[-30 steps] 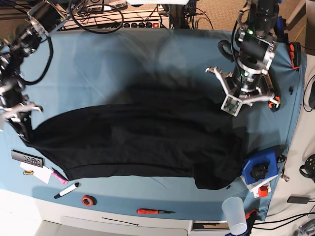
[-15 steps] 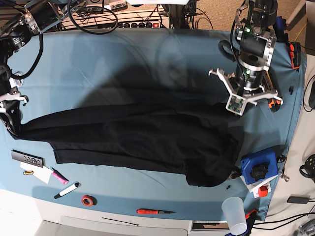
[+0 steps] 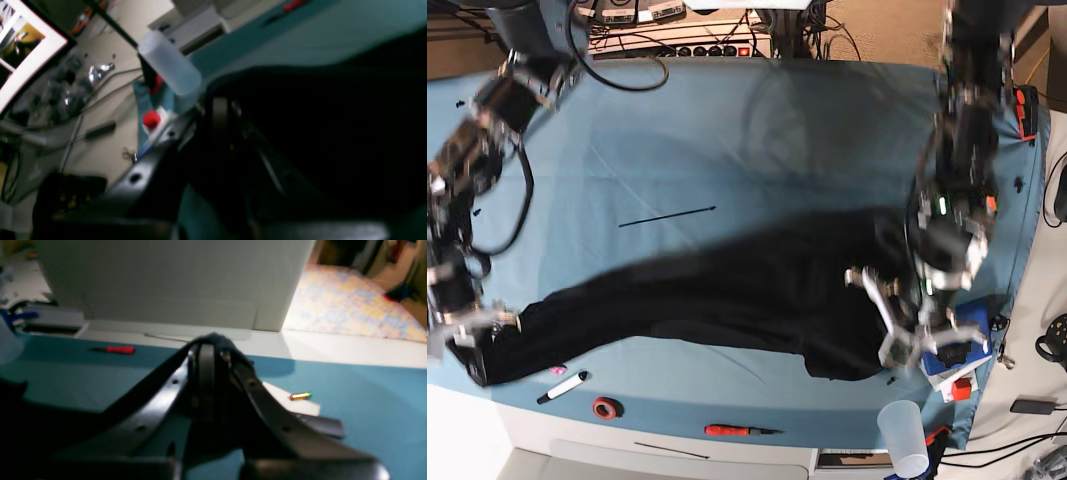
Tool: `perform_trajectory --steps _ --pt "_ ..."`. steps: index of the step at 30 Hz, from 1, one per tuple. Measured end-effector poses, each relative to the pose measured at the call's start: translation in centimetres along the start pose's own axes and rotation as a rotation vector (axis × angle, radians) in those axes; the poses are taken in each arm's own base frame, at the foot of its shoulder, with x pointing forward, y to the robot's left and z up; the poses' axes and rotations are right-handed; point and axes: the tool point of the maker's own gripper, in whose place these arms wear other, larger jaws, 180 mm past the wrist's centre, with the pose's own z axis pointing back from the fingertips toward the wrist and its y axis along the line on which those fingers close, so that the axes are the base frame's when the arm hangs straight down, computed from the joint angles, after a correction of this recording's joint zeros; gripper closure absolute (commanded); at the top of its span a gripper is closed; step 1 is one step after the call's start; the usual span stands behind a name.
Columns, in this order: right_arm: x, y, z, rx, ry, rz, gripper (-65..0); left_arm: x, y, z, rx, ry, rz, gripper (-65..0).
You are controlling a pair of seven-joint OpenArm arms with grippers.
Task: Layout the t-shirt on the table in an organized manner, then fold the t-shirt properly
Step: 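Lift the shirt with both grippers and swing it across the table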
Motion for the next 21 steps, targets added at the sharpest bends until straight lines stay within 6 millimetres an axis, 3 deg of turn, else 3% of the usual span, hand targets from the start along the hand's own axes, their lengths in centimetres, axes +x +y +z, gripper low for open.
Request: perform_trajectory --steps 5,9,12,15,16,17,18,20,21 --pt "1.7 0.5 -6.7 0.053 0.019 -0.074 0.0 2.6 2.4 -4.8 -0.043 -0.022 -0.004 0.0" --pt "6.2 0.9 -11.4 0.098 -0.022 -0.074 0.0 6.4 6.5 -8.6 -0.007 -0.074 0.015 0.0" --pt "12.5 -0.6 -12.8 0.077 -0.078 -0.082 0.0 9.8 11.6 -10.4 0.06 -0.056 0.023 0.0" --pt "21.2 -2.3 -11.1 0.06 -0.217 -0.082 0.0 15.7 17.2 -9.4 0.119 -0.122 0.023 0.0" --pt "23.1 -2.6 -10.1 0.078 -0.27 -0.101 0.0 17.6 19.1 -8.4 0.144 -0.149 0.032 0.0" --pt "23.7 -2.9 -9.5 0.096 -0.292 -0.119 0.0 19.0 20.8 -7.4 0.161 -0.165 0.049 0.0" --pt "22.9 -2.8 -9.5 0.114 -0.251 -0.135 0.0 20.1 22.4 -6.4 0.174 -0.17 0.064 0.0" --pt "19.1 -3.1 -10.2 0.12 -0.121 -0.147 0.0 20.8 24.8 -4.6 0.182 -0.176 0.11 0.0" --pt "17.5 -2.8 -10.6 0.132 -0.071 -0.159 0.0 20.3 24.8 -4.5 0.15 -0.162 0.143 0.0"
